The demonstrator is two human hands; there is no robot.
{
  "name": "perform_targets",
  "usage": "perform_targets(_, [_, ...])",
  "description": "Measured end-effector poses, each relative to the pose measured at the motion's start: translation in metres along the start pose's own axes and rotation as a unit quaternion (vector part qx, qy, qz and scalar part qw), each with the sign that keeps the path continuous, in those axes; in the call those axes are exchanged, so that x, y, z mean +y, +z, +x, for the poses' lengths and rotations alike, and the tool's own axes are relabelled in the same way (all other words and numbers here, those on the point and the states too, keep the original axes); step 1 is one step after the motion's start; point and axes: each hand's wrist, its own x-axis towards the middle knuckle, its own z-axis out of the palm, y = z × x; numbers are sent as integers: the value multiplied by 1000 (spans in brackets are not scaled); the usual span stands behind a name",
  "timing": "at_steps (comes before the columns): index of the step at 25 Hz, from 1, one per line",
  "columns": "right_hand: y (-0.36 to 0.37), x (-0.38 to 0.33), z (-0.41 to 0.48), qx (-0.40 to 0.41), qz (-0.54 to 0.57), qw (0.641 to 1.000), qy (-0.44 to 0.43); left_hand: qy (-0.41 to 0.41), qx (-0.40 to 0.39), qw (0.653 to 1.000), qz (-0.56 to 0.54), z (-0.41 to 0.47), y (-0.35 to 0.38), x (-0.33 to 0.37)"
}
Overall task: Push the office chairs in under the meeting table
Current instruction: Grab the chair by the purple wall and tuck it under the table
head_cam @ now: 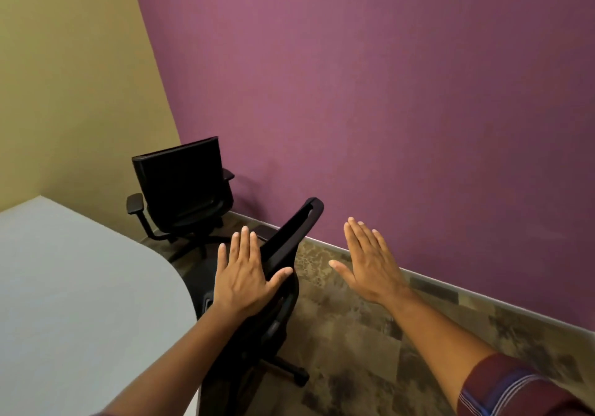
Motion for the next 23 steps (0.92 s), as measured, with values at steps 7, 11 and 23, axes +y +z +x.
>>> perform_targets(7, [39, 4, 156, -77, 23, 987, -137, -53, -98, 994, -18, 23, 8, -9])
perform_targets(11, [61, 9, 211, -114, 25, 968, -224, -85, -125, 988, -44, 24, 6, -10])
perform_targets(23, [96, 45, 330, -124, 101, 892, -423, -225, -151, 956, -111, 77, 3, 44])
